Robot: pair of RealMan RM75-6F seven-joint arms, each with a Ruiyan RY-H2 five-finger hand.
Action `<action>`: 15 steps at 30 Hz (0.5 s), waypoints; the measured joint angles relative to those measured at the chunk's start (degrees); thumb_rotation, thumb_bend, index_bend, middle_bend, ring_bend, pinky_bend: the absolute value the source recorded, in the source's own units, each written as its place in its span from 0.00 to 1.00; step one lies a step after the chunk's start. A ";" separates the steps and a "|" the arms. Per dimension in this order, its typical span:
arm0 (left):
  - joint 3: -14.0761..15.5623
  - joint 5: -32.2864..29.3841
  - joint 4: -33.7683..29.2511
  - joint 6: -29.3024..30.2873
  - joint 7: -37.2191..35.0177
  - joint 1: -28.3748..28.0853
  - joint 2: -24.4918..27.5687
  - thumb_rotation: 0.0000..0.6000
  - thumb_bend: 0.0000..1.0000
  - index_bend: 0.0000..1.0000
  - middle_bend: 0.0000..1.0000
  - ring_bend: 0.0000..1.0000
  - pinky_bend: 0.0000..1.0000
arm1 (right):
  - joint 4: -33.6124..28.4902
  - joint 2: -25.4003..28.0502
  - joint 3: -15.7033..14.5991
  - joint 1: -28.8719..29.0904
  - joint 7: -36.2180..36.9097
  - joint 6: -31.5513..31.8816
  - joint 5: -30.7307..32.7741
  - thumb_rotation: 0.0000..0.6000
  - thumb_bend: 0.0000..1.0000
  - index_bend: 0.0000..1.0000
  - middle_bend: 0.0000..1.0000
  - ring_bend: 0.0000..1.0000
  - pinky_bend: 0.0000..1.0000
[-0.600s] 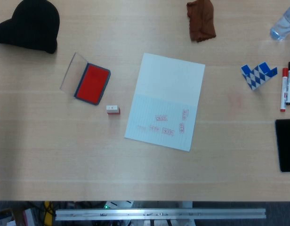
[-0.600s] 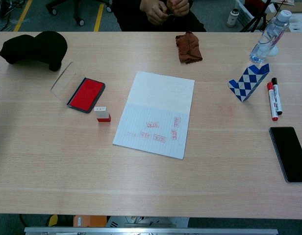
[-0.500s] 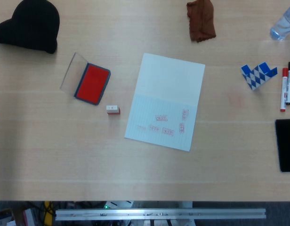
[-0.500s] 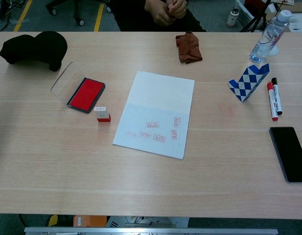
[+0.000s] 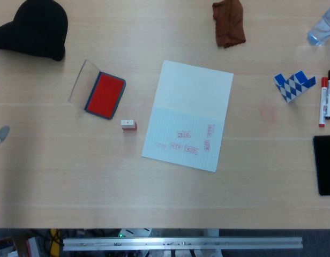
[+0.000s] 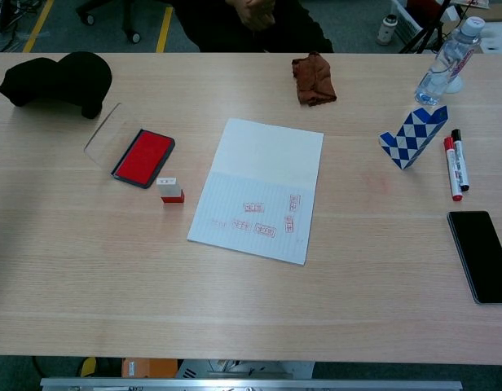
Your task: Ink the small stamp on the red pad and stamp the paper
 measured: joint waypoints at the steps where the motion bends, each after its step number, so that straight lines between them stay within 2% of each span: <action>1: 0.08 0.59 0.03 -0.12 -0.22 -0.25 -0.02 1.00 0.16 0.13 0.31 0.36 0.50 | -0.06 0.00 0.02 0.03 -0.04 -0.03 0.01 1.00 0.26 0.22 0.31 0.31 0.39; 5: 0.30 2.25 -0.25 -1.62 -0.42 -1.77 0.01 1.00 0.16 0.14 0.40 0.44 0.60 | -0.11 -0.03 0.00 0.04 -0.14 0.00 -0.04 1.00 0.26 0.22 0.31 0.31 0.39; 10: 0.53 3.76 -1.14 -3.96 -0.42 -3.62 0.19 1.00 0.16 0.17 0.53 0.57 0.79 | -0.12 0.09 0.03 0.10 -0.29 -0.17 0.08 1.00 0.26 0.22 0.31 0.31 0.39; 15: 1.01 5.09 -2.84 -7.71 0.15 -6.06 0.65 1.00 0.16 0.24 0.69 0.73 0.96 | -0.02 0.17 0.08 0.30 -0.22 -0.46 0.08 1.00 0.26 0.22 0.31 0.31 0.39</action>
